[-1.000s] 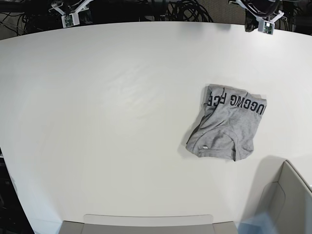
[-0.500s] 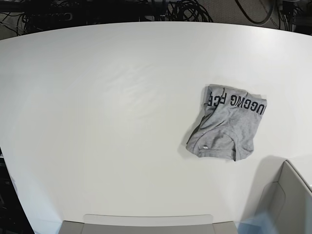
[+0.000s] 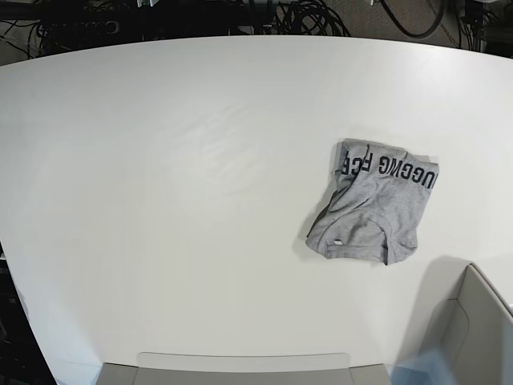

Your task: Fold the T-shirt properly

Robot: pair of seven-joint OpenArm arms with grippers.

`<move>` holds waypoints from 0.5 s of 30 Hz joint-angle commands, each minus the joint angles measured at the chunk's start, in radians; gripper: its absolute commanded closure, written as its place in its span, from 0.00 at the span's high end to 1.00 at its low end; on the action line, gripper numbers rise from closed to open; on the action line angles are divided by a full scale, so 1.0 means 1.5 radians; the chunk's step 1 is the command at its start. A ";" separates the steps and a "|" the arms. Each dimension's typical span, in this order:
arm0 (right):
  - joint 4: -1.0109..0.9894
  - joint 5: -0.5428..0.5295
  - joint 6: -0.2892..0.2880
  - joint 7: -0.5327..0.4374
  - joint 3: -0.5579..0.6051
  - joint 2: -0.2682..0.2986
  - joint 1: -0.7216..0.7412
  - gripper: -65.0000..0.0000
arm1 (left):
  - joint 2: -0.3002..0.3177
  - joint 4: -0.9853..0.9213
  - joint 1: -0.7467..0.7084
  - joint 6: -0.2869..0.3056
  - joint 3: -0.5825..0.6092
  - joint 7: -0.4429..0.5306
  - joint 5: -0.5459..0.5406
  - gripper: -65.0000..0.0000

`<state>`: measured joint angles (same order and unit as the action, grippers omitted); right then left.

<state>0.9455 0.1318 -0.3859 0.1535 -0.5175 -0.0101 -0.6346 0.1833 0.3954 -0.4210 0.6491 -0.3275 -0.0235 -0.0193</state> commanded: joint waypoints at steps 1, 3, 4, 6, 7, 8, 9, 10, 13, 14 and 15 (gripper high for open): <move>-0.025 0.008 0.001 -0.008 -0.015 0.021 0.013 0.00 | 0.010 -0.040 0.018 0.000 -0.002 0.009 -0.002 0.00; -0.094 0.022 0.001 -0.009 -0.030 0.044 0.054 0.00 | 0.020 -0.116 0.056 -0.004 0.001 0.043 -0.002 0.00; -0.136 0.029 0.001 -0.016 -0.039 0.062 0.079 0.00 | 0.027 -0.159 0.075 -0.020 0.003 0.068 -0.002 0.00; -0.224 0.042 0.002 -0.056 -0.052 0.092 0.119 0.00 | 0.031 -0.229 0.104 -0.086 0.003 0.115 -0.002 0.00; -0.268 0.049 0.005 -0.081 -0.055 0.106 0.136 0.00 | 0.033 -0.257 0.116 -0.128 0.005 0.134 -0.001 0.00; -0.313 0.058 0.006 -0.107 -0.058 0.120 0.154 0.00 | 0.033 -0.264 0.128 -0.168 0.012 0.147 0.000 0.00; -0.368 0.070 0.007 -0.139 -0.058 0.137 0.177 0.00 | 0.033 -0.264 0.139 -0.217 0.037 0.160 0.000 0.00; -0.416 0.078 0.007 -0.163 -0.058 0.153 0.193 0.00 | 0.033 -0.264 0.145 -0.253 0.063 0.168 0.000 0.00; -0.542 0.090 0.019 -0.213 -0.057 0.191 0.246 0.00 | 0.027 -0.264 0.155 -0.334 0.133 0.170 -0.003 0.00; -0.563 0.090 0.037 -0.223 -0.054 0.199 0.254 0.00 | 0.023 -0.264 0.155 -0.346 0.141 0.172 -0.003 0.00; -0.579 0.090 0.060 -0.230 -0.051 0.202 0.259 0.00 | 0.014 -0.264 0.155 -0.353 0.144 0.173 -0.003 0.00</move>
<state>0.0719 0.2695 -0.2909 -0.1810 -0.5949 0.2722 -0.2409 0.2043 0.0025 -0.1776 0.1192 -0.1131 0.2378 -0.0238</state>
